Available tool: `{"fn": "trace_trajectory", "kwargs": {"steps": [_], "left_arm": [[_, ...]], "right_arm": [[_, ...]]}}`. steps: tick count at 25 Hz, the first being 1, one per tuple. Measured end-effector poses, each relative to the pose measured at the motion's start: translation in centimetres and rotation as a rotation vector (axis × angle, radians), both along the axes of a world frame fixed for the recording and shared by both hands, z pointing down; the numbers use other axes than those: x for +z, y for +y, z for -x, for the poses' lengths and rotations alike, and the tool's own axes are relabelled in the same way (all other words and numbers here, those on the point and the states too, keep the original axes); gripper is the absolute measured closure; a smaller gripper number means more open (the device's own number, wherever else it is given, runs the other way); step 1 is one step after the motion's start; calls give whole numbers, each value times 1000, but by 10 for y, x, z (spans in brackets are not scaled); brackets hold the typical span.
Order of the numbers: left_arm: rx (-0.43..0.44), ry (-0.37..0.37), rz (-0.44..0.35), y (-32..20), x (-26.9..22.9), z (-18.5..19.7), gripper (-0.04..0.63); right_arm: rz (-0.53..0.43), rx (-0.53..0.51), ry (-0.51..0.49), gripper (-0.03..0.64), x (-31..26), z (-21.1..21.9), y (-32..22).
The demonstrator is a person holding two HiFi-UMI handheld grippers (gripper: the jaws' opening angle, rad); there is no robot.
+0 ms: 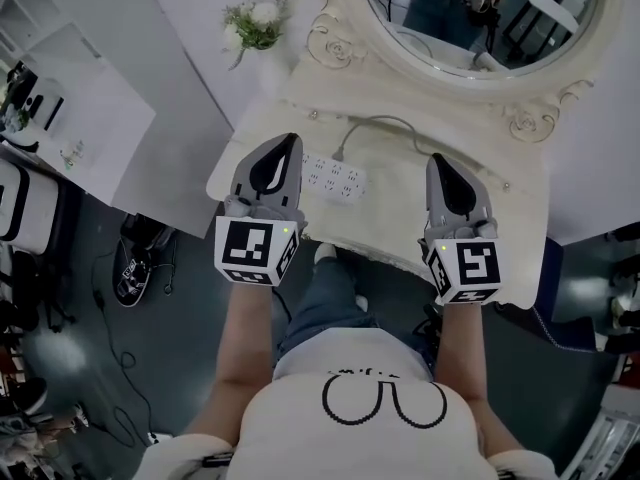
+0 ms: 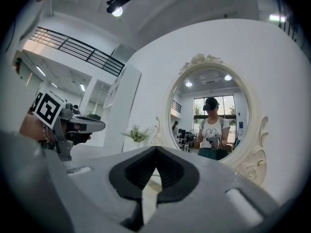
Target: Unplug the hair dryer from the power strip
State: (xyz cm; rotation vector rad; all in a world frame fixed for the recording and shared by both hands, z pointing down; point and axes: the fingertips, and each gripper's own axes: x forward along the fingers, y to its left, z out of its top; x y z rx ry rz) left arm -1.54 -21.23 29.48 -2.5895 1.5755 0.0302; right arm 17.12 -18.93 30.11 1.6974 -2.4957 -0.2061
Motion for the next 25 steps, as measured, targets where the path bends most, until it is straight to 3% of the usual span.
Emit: {"fn": "trace_trajectory", "kwargs": {"steps": [9,25], "left_arm": [[-24,15,-69,11,-23,2,597],[-22,-3,-101,15,-34,1,598]], "right_arm": [[-52,-1,5,623,-25,-4,11],[-70,-4,21,623,-33,-1,20]]}}
